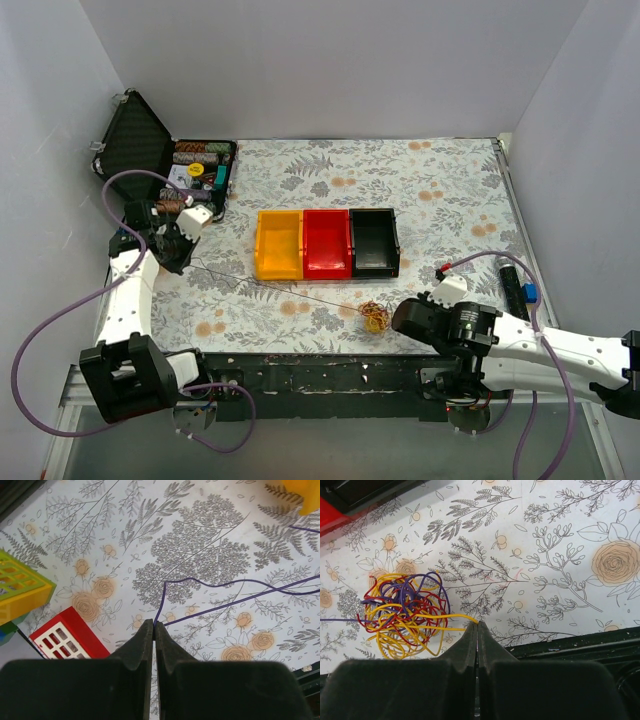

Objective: Untangle the cables

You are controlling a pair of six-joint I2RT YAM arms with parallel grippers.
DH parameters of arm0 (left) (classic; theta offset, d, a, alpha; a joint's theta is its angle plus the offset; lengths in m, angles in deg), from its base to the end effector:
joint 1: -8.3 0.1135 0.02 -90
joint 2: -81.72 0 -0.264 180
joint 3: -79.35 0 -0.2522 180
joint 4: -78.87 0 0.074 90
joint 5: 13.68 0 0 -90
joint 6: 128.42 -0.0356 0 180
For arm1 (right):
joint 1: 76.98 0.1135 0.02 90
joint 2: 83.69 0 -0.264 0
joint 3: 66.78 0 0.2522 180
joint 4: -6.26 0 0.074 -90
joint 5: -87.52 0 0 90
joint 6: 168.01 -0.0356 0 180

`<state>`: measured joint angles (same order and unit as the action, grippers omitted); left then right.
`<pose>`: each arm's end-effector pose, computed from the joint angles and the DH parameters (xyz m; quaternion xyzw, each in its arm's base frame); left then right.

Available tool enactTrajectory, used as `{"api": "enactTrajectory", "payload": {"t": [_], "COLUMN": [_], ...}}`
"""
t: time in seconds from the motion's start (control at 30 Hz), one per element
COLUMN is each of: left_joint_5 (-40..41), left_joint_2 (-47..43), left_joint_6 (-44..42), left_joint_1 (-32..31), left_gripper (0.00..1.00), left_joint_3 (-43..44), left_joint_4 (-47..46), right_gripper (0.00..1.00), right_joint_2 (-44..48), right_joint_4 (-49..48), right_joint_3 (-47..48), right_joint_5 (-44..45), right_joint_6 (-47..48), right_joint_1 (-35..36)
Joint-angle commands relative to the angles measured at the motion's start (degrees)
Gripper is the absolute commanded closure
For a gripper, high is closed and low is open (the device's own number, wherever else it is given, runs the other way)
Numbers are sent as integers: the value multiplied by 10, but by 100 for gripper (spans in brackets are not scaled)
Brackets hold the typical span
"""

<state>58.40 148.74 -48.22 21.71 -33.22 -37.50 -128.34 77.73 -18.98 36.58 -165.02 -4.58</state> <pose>0.2143 0.0398 0.2621 0.0058 0.9616 -0.1024 0.2546 0.0581 0.1091 0.2184 0.1801 0.9101 0.1157 0.3547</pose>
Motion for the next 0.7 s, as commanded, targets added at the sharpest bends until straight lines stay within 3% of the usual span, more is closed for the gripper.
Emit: {"api": "enactTrajectory", "payload": {"t": [0.0,0.2,0.37,0.43,0.53,0.6,0.67], "left_joint_5": [39,-9,-60,-88,-121,-145,-157], "left_joint_2": [2,64,36,8,-16,-33,-43], "left_joint_6": [-38,-72,-110,-122,-112,-100,-80], "left_joint_1": [60,179,192,176,120,81,33], "left_gripper": [100,100,100,100,54,31,18], "left_joint_3": [31,76,64,61,86,102,118], "left_joint_4": [-64,-47,-6,27,89,116,136], "right_gripper": [99,99,98,85,75,74,71], "right_joint_2": [-36,-48,-54,-79,-111,-124,-132], "right_joint_4": [144,170,95,32,-84,-156,-205], "right_joint_3": [37,62,42,36,22,17,16], "right_joint_5": [46,52,27,8,-35,-56,-66], "right_joint_6": [-32,-21,24,87,176,216,239], "right_joint_1": [-3,-3,-3,-3,-3,-3,-3]}}
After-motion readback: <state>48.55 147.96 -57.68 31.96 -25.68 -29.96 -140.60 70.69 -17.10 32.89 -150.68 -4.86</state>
